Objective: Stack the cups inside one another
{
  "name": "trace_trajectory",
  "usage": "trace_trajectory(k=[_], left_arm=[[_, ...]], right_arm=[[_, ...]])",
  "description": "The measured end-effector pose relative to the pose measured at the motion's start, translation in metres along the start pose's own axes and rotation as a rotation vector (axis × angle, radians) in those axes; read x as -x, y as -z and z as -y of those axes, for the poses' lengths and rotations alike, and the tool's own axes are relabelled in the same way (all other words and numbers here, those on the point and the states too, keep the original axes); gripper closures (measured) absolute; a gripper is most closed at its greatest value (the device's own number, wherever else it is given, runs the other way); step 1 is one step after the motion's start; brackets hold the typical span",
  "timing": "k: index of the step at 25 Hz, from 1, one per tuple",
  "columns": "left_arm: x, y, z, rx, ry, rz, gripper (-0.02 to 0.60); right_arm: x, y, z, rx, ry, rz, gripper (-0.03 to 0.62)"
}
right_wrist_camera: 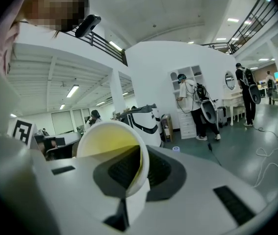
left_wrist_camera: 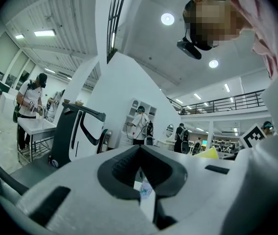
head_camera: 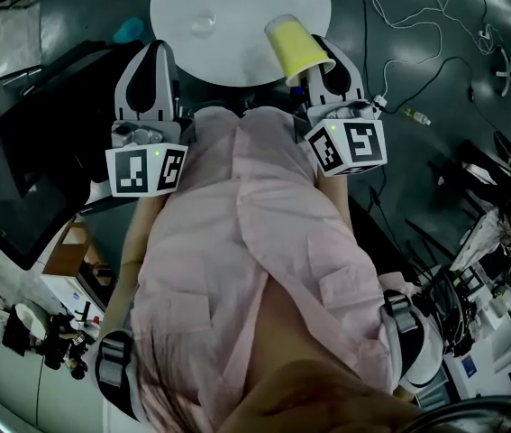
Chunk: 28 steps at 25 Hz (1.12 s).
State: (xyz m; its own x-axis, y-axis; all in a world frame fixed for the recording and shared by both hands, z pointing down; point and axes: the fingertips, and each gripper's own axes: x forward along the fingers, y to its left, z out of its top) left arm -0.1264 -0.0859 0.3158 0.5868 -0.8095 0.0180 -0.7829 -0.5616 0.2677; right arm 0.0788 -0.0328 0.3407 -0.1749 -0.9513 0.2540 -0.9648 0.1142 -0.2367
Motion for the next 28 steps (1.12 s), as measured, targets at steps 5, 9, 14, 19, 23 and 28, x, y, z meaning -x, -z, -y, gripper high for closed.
trace_trajectory(k=[5,9,14,19,23,28], left_arm=[[-0.006,0.002,0.011,0.001,0.022,-0.002,0.566],[-0.014,0.009,0.025,0.007,0.035,-0.017,0.566],[-0.017,0.018,0.044,0.024,0.022,-0.030,0.566],[-0.014,0.017,0.062,0.022,0.010,-0.021,0.566],[-0.014,0.015,0.077,0.004,0.006,-0.001,0.566],[-0.014,0.030,0.096,-0.028,0.006,-0.012,0.566]], right_arm=[[0.007,-0.001,0.003,0.022,0.009,0.016,0.556],[0.012,-0.005,0.012,0.024,0.000,0.022,0.555],[0.012,0.000,0.020,0.043,-0.038,-0.018,0.556],[0.010,-0.003,0.022,0.057,-0.094,-0.031,0.555],[0.011,-0.009,0.028,0.066,-0.128,-0.011,0.556],[0.019,-0.001,0.043,0.065,-0.141,-0.015,0.555]])
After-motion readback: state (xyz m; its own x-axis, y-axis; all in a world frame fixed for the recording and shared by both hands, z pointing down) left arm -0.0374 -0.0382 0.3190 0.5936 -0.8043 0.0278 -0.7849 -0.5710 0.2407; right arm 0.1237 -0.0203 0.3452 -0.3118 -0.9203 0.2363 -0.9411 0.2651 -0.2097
